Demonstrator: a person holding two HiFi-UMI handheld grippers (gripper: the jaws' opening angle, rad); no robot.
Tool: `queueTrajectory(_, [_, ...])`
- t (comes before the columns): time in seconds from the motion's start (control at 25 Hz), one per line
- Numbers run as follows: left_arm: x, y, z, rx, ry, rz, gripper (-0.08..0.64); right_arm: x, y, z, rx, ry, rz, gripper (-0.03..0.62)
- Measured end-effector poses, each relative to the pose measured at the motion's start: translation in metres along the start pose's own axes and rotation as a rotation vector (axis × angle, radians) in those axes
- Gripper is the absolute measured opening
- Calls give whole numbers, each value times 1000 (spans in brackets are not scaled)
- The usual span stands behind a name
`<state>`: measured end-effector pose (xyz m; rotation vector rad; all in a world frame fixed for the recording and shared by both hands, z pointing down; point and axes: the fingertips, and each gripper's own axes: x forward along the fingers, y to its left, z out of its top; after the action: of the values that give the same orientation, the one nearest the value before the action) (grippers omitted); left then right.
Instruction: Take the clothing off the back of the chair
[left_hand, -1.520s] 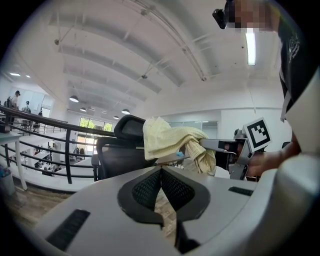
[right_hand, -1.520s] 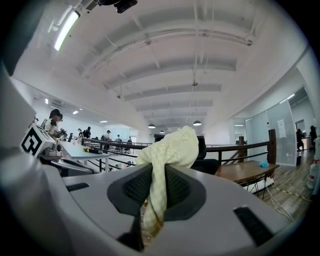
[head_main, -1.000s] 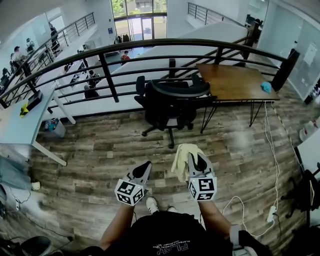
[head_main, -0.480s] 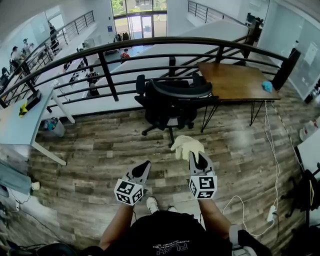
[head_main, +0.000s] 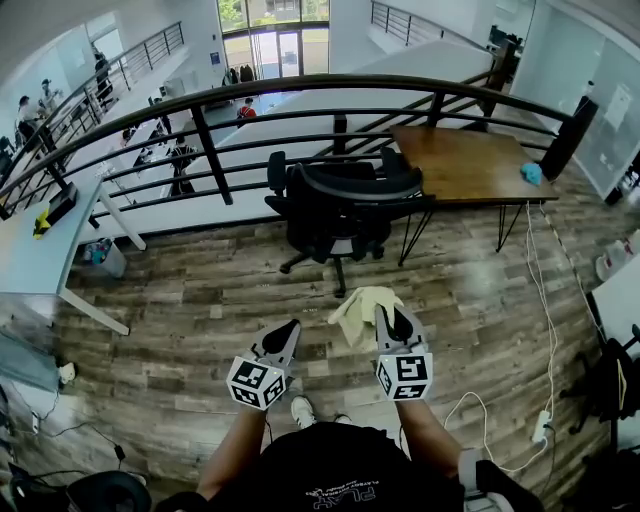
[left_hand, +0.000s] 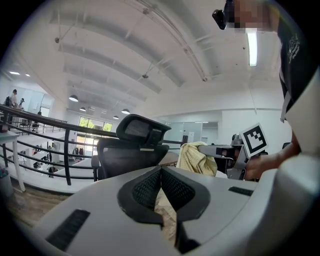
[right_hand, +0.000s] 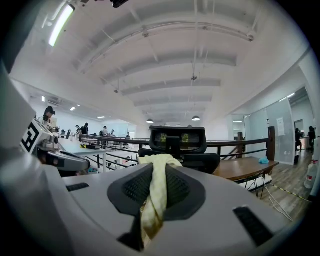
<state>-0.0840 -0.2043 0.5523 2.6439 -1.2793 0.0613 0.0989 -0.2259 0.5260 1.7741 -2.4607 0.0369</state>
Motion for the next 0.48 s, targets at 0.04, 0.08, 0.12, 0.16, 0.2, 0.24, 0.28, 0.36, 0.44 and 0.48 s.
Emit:
queueTrajectory(0.04, [1, 2, 1, 1, -1, 2, 14, 2, 2, 1, -9, 1, 5, 57])
queueTrajectory(0.08, [3, 5, 3, 2, -4, 4, 14, 3, 3, 2, -20, 1, 11, 55])
queueTrajectory(0.12, [3, 7, 4, 4, -7, 7, 14, 4, 5, 2, -31, 1, 17, 54])
queueTrajectory(0.16, [4, 9, 6, 6, -10, 10, 14, 5, 6, 3, -41, 0, 23, 52])
queueTrajectory(0.2, [4, 11, 8, 9, -12, 12, 14, 6, 7, 4, -47, -2, 28, 51])
queueTrajectory(0.24, [4, 12, 9, 11, -14, 16, 14, 6, 8, 5, -49, -5, 31, 52])
queueTrajectory(0.28, [4, 14, 11, 12, -15, 19, 14, 7, 9, 6, -48, -9, 33, 52])
queueTrajectory(0.36, [4, 17, 11, 11, -15, 23, 14, 9, 8, 8, -43, -13, 30, 52])
queueTrajectory(0.44, [5, 17, 11, 9, -13, 22, 14, 11, 7, 8, -40, -14, 24, 52])
queueTrajectory(0.48, [6, 17, 11, 10, -13, 19, 14, 12, 7, 9, -40, -14, 21, 52])
